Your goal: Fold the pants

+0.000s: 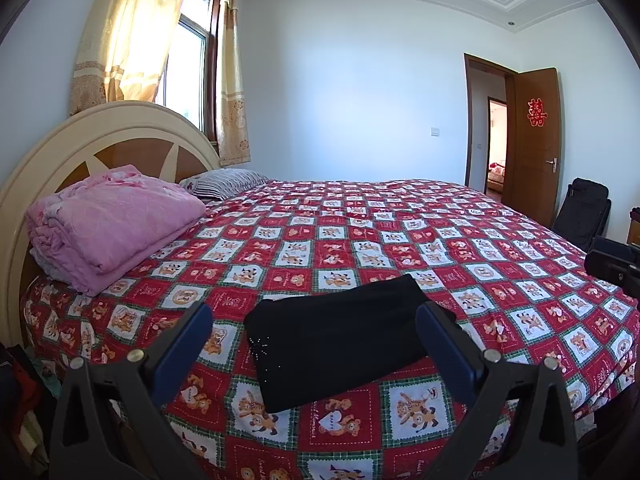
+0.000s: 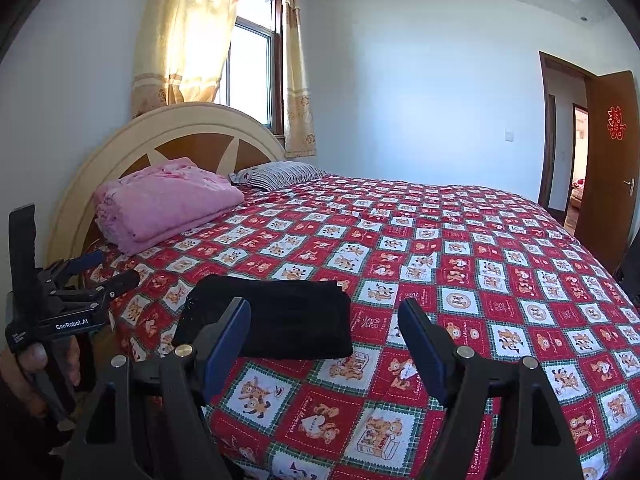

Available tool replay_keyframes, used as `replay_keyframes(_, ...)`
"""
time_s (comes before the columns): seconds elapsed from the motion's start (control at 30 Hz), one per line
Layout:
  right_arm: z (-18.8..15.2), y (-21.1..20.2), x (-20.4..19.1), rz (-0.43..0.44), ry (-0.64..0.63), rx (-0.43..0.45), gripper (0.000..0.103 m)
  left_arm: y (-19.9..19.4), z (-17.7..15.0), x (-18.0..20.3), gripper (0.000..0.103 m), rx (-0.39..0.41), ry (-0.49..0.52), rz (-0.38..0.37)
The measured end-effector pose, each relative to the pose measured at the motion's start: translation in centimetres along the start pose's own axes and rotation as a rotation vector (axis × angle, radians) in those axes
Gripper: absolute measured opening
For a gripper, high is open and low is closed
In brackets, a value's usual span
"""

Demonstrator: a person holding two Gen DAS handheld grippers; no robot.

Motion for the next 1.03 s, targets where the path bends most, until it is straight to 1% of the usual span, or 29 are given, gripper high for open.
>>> replay_keyframes(0.27, -0.2, 0.1, -0.1, 0.003, -0.014, -0.003, 0.077, 0.3, -0.3, -0.7, 0.103, -0.013, -0.029, 0.020)
replay_keyframes(0.4, -0.3, 0.1, -0.4, 0.005, -0.023, -0.005, 0.077, 0.4, -0.4, -0.8, 0.103, -0.014, -0.024, 0.025)
replay_keyframes(0.73, -0.5, 0.3, -0.6, 0.006, -0.028, -0.006, 0.077, 0.6, -0.8, -0.8, 0.103, -0.017, -0.016, 0.025)
replay_keyframes(0.83, -0.6, 0.4, -0.6, 0.007, -0.029, -0.011, 0.077, 0.4, -0.7, -0.8, 0.103, 0.000, -0.017, 0.029)
replay_keyframes(1.03, -1.0, 0.9, -0.8, 0.013, -0.037, -0.024, 0.078, 0.4, -0.8, -0.4, 0.103, 0.003, -0.009, 0.013)
Point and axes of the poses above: each gripper's, at about its wrist camera, not at the fingertips, and y roughly the way its jaws point, x to its right, z to its top, the point moved 10 cm from there along y, roughly the way its jaws point, and after that the axes turned 4 degrees about y, right-handed, at the moved point
